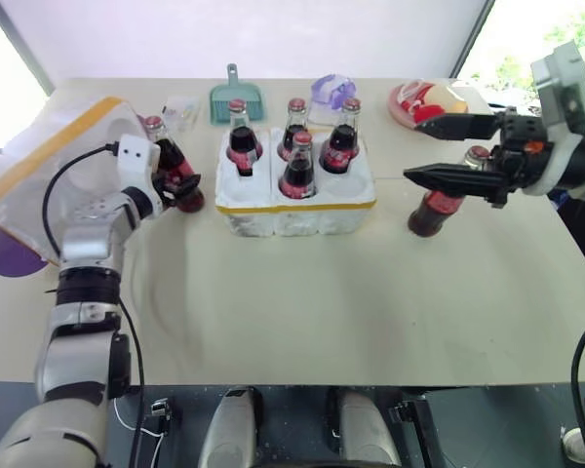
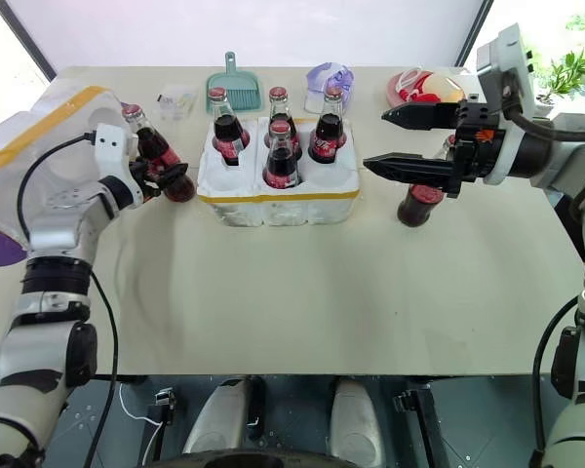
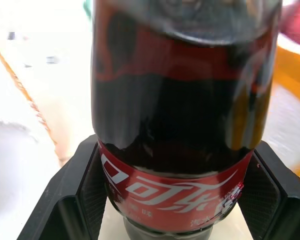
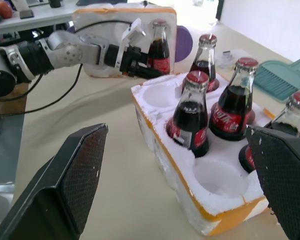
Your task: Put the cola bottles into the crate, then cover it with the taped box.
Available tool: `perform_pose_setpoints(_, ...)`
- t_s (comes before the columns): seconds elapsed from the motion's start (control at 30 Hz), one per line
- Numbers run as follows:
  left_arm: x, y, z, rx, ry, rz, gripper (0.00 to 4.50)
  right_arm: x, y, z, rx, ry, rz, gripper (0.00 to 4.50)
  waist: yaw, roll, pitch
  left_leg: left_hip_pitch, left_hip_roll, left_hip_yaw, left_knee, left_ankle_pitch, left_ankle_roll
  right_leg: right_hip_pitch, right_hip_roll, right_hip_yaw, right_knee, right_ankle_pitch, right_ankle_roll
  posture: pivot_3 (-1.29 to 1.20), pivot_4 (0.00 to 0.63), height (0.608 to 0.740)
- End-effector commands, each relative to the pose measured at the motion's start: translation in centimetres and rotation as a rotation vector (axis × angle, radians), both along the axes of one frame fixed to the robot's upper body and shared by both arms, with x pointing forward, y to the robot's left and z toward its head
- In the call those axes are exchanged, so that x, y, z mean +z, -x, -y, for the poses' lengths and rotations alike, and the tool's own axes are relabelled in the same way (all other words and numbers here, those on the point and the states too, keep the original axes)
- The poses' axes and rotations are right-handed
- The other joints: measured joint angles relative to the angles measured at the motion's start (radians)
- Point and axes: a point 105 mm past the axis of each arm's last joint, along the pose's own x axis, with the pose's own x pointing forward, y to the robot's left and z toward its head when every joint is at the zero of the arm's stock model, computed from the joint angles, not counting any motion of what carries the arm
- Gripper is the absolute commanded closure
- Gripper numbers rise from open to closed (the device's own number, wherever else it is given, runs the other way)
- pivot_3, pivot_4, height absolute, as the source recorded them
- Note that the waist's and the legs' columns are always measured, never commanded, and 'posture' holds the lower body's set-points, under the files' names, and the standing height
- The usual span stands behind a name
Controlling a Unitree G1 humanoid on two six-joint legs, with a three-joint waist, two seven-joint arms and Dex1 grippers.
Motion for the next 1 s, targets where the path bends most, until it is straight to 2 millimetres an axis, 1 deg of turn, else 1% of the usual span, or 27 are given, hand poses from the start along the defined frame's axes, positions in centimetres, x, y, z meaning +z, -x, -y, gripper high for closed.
perform_pose_setpoints(0.03, 7.7, 2.8, -0.2, -0.102, 0.019, 0.167, 1.64, 1.4, 0.9, 0.2, 0.007, -0.001, 0.061, 0.00, -0.001, -0.001, 0.001, 0.000, 0.000, 0.000, 0.000, 0.000, 0.000, 0.000, 0.000, 0.000, 0.000, 0.000, 0.000, 0.00, 0.150, 0.736)
perform_pose_setpoints(0.1, 9.9, 4.3, 0.0, -0.152, 0.027, 0.185, 1.64, 1.4, 0.9, 0.3, -0.005, 0.005, 0.073, 0.00, -0.001, -0.001, 0.001, 0.000, 0.000, 0.000, 0.000, 0.000, 0.000, 0.000, 0.000, 0.000, 0.000, 0.000, 0.000, 0.00, 0.150, 0.736)
perform_pose_setpoints(0.17, 11.7, 5.3, 0.6, -0.201, 0.037, 0.206, 1.64, 1.3, 0.9, 0.4, -0.009, 0.006, 0.074, 0.00, 0.002, -0.001, 0.001, 0.000, 0.000, 0.000, 0.000, 0.000, 0.000, 0.000, 0.000, 0.000, 0.000, 0.000, 0.000, 0.00, 0.150, 0.736)
perform_pose_setpoints(0.27, 13.8, 5.5, 2.4, -0.263, 0.085, 0.229, 1.64, 1.1, 0.9, 0.6, -0.016, 0.008, 0.073, 0.00, 0.011, -0.001, 0.001, 0.000, 0.000, -0.001, 0.001, 0.000, 0.000, 0.001, 0.000, 0.000, 0.000, 0.000, 0.000, 0.00, 0.150, 0.736)
perform_pose_setpoints(0.33, 14.5, 5.4, 4.0, -0.312, 0.119, 0.233, 1.64, 1.0, 0.8, 0.6, -0.021, 0.009, 0.075, 0.00, 0.013, -0.002, 0.001, 0.000, 0.000, -0.001, 0.002, 0.000, 0.000, 0.002, 0.000, 0.000, 0.000, 0.000, 0.001, 0.00, 0.150, 0.736)
perform_pose_setpoints(0.4, 14.3, 5.2, 6.1, -0.368, 0.112, 0.229, 1.64, 1.0, 0.7, 0.5, -0.024, 0.004, 0.076, 0.00, 0.010, -0.002, 0.001, 0.000, -0.001, -0.001, 0.002, 0.000, 0.000, 0.002, 0.000, 0.000, 0.000, 0.001, 0.001, 0.00, 0.150, 0.736)
perform_pose_setpoints(0.47, 13.7, 4.9, 7.3, -0.399, 0.095, 0.224, 1.64, 0.9, 0.7, 0.4, -0.024, 0.002, 0.077, 0.00, 0.003, -0.002, 0.001, 0.000, 0.000, -0.001, 0.001, 0.000, 0.000, 0.002, 0.000, 0.000, 0.000, 0.001, 0.001, 0.00, 0.150, 0.736)
perform_pose_setpoints(0.53, 12.5, 4.4, 8.7, -0.424, 0.063, 0.205, 1.64, 0.8, 0.9, 0.4, -0.025, -0.001, 0.076, 0.00, -0.001, -0.002, 0.001, 0.000, 0.000, -0.001, 0.001, 0.000, 0.000, 0.001, 0.000, 0.000, 0.000, 0.001, 0.001, 0.00, 0.150, 0.736)
perform_pose_setpoints(0.6, 11.2, 3.6, 9.5, -0.423, 0.032, 0.177, 1.64, 0.8, 0.9, 0.5, -0.034, -0.003, 0.079, 0.00, -0.004, -0.002, 0.001, 0.000, 0.000, 0.000, 0.001, 0.000, 0.000, 0.001, 0.000, 0.000, 0.000, 0.001, 0.001, 0.00, 0.150, 0.736)
perform_pose_setpoints(0.7, 9.9, 2.8, 9.8, -0.405, -0.032, 0.165, 1.64, 0.9, 1.0, 0.7, -0.047, -0.015, 0.080, 0.00, -0.007, -0.002, 0.001, 0.000, 0.000, 0.000, 0.000, 0.000, 0.000, 0.000, 0.000, 0.000, 0.000, 0.001, 0.001, 0.00, 0.150, 0.736)
perform_pose_setpoints(0.8, 8.9, 3.0, 10.0, -0.422, -0.093, 0.163, 1.64, 0.7, 1.1, 0.8, -0.058, -0.018, 0.079, 0.00, -0.005, -0.001, 0.001, 0.000, 0.000, 0.000, 0.000, 0.000, 0.000, 0.000, 0.000, 0.000, 0.000, 0.001, 0.001, 0.00, 0.150, 0.736)
perform_pose_setpoints(1.0, 8.3, 3.4, 9.7, -0.424, -0.096, 0.147, 1.64, 0.3, 0.9, 0.9, -0.076, -0.029, 0.073, 0.00, 0.000, -0.001, 0.001, 0.000, 0.000, 0.000, 0.001, 0.000, 0.000, 0.000, 0.000, 0.001, 0.000, 0.001, 0.001, 0.00, 0.150, 0.736)
